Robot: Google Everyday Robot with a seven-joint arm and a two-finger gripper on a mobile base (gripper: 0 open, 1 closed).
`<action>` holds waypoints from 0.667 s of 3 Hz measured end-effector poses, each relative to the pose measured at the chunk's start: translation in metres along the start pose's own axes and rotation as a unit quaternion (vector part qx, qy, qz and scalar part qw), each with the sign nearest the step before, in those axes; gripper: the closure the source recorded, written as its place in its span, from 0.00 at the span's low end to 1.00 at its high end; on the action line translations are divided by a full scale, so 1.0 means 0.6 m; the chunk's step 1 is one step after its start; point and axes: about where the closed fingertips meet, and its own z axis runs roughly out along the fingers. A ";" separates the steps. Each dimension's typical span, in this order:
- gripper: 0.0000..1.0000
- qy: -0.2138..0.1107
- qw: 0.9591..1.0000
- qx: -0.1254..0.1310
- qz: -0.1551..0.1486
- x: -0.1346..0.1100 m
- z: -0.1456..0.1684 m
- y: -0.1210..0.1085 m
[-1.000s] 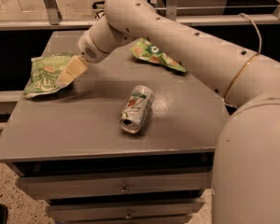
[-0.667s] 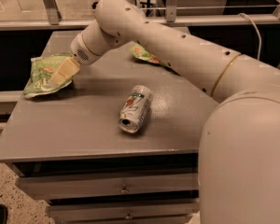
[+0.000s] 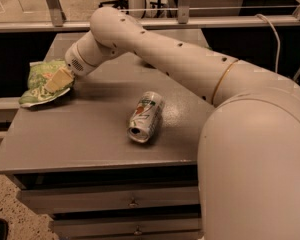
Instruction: Pick green jalapeno chip bag
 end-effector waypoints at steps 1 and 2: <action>0.56 -0.002 1.000 0.001 0.000 -0.003 0.003 0.000; 0.80 -0.002 1.000 0.004 0.000 -0.004 -0.003 -0.001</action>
Offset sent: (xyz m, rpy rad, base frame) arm 0.0034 -0.0084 0.0103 0.0048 -0.0170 -0.0195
